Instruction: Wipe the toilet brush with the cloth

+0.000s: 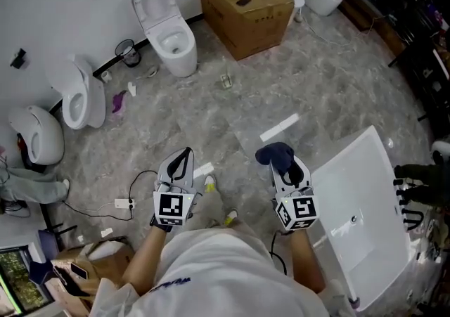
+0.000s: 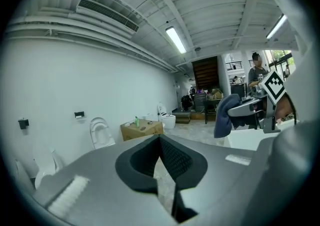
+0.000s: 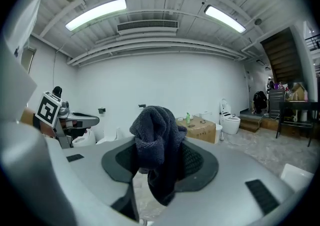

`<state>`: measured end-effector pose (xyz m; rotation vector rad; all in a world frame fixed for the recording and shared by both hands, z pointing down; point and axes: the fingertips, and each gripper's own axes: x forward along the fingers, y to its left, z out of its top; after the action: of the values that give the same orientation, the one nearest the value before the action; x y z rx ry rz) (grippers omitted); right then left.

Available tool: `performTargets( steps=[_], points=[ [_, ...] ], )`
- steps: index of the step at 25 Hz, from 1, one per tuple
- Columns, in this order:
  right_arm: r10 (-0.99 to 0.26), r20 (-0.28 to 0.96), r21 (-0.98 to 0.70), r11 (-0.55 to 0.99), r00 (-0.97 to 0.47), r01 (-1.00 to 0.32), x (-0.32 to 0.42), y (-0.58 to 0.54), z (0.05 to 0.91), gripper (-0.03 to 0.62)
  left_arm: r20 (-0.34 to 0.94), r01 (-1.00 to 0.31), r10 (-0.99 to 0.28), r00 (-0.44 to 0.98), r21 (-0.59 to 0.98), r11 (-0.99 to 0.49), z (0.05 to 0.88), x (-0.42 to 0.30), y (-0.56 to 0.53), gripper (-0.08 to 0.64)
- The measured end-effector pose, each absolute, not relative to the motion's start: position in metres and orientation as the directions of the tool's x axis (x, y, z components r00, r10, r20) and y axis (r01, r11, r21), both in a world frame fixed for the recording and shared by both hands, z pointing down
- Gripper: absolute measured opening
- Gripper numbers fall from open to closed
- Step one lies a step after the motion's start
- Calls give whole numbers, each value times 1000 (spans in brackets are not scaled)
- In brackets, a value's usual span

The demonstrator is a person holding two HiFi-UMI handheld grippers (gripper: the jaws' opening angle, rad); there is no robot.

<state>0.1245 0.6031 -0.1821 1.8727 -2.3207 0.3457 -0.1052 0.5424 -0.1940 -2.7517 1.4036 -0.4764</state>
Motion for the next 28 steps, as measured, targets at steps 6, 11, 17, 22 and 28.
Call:
performTargets(
  steps=[6,11,17,22,28],
  points=[
    [-938,284,-41,197,-200,-980,122,527,-167,178,239,-798,-796,556,-114,-591,-176,-106,461,-2],
    [-929,325,-40,175,-179,-984,101,445,-163,178,223,-793,-782,582,-58,-606,-174,-118,374,-2],
    [-917,365,72,198,-159,-978,100,367,-172,179,210,-766,-754,622,-40,-642,-167,-105,281,-2],
    [-897,413,85,213,-160,-973,115,308,-146,179,235,-769,-752,616,-26,-638,-140,-91,219,-2],
    [-867,437,35,282,-239,-959,147,220,-108,179,295,-801,-781,551,-74,-594,-112,-64,148,-2]
  ],
)
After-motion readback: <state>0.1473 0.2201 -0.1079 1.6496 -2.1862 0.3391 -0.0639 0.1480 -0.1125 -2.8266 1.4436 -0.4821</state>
